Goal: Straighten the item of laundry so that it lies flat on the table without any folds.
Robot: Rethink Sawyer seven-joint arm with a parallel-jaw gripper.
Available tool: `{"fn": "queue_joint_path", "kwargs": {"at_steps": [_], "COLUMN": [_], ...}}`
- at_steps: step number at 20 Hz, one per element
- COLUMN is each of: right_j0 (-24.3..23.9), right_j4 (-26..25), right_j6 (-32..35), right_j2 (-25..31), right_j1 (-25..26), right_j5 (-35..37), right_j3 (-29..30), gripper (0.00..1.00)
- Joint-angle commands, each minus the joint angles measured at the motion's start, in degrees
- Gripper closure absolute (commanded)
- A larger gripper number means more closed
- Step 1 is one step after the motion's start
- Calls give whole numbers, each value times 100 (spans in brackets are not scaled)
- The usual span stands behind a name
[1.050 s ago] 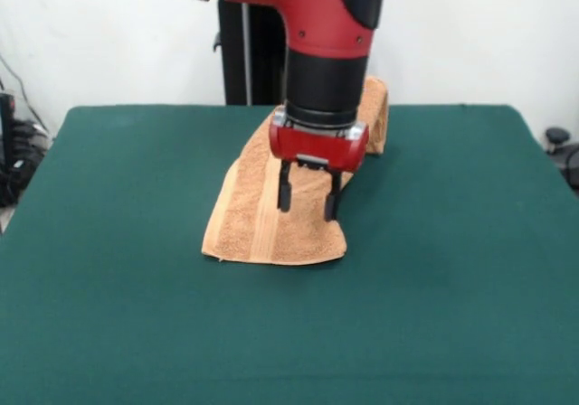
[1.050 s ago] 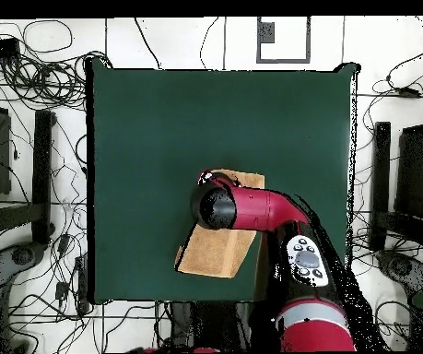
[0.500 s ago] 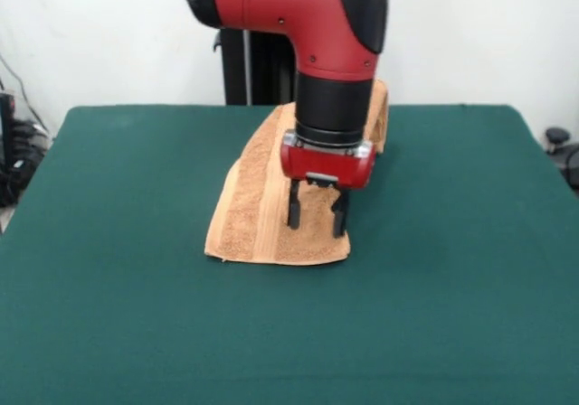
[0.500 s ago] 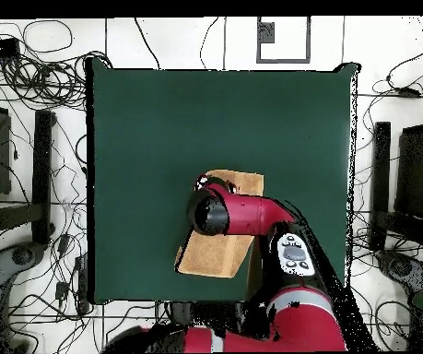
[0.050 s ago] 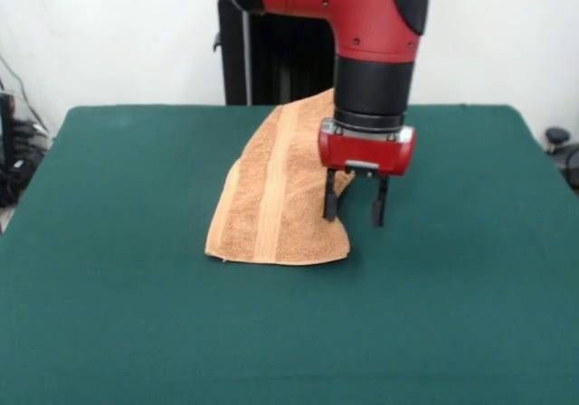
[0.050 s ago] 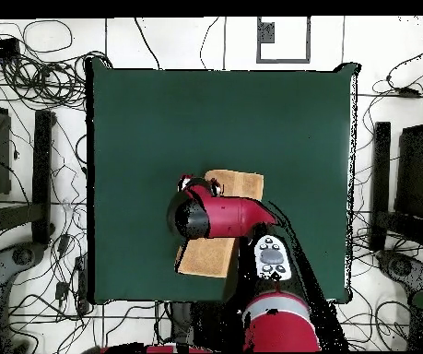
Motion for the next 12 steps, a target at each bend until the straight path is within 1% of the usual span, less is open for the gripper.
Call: {"fn": "queue_joint_path", "kwargs": {"at_steps": [1, 5, 12], "right_j0": [245, 342, 612], "right_j4": [222, 171, 138], "right_j6": [813, 771, 634], "right_j2": [-84, -278, -705], "right_j1": [450, 510, 141], "right_j5": [234, 209, 680], "right_j3": [-129, -217, -332], "gripper": [0, 0, 0]}}
